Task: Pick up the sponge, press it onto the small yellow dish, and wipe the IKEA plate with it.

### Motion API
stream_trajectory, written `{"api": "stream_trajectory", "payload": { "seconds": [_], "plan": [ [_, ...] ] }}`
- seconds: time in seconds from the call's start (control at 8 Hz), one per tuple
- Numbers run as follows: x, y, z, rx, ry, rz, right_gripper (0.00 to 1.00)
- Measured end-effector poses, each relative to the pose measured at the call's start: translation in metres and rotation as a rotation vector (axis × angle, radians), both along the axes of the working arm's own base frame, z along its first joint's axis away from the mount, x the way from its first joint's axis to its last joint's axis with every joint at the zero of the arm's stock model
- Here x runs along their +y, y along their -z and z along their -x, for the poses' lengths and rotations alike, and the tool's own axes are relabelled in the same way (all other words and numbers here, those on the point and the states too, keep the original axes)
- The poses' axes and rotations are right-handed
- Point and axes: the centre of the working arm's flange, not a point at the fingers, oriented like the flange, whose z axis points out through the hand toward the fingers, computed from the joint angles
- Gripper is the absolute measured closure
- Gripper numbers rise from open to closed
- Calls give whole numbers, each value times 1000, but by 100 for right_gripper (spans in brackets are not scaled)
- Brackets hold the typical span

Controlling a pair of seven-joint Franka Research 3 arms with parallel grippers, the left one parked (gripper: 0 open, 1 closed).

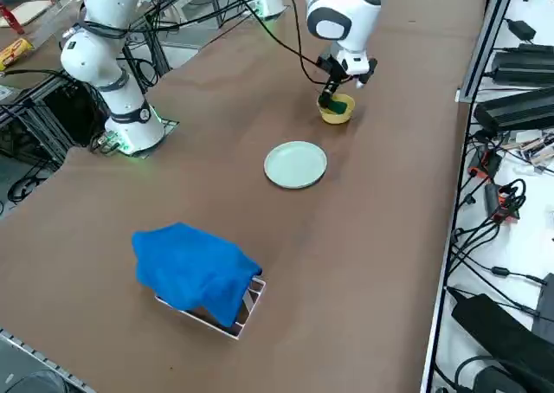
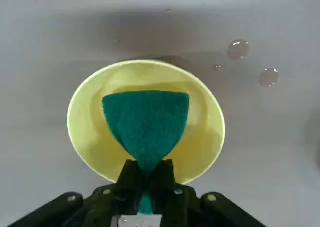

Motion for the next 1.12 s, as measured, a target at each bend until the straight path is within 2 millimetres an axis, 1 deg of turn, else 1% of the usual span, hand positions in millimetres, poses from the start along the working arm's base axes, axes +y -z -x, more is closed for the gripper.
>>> {"api": "stream_trajectory", "payload": {
  "seconds": [1.12],
  "plan": [
    [0, 9, -5, -1, 4, -2, 88]
  ]
}}
